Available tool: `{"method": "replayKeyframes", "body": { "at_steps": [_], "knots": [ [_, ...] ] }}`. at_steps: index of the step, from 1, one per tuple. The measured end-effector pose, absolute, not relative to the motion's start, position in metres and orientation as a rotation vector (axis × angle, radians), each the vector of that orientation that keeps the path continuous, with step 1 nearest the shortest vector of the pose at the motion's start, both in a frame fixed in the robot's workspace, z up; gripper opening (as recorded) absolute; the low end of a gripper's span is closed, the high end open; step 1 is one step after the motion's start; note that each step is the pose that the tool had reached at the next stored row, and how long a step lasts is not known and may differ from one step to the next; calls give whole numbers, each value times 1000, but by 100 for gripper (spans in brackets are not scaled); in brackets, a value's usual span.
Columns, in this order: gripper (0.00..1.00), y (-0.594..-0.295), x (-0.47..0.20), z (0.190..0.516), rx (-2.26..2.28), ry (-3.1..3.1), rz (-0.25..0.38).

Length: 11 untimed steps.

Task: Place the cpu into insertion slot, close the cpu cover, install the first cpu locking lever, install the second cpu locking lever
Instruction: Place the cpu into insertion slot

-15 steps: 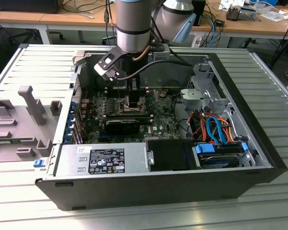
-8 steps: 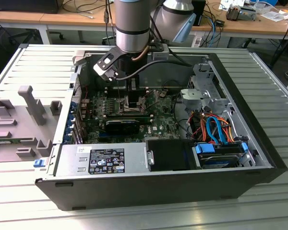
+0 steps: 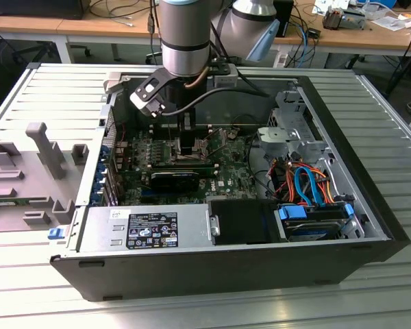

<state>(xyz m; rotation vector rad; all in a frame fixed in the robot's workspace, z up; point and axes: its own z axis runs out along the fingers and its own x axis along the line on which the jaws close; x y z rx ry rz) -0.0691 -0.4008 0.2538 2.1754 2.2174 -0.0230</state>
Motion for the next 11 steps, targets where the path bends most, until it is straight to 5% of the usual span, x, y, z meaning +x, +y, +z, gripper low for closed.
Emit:
{"method": "replayKeyframes", "body": {
  "at_steps": [11],
  "knots": [
    [54, -399, -72, 253, 2176, 2217, -23]
  ]
}}
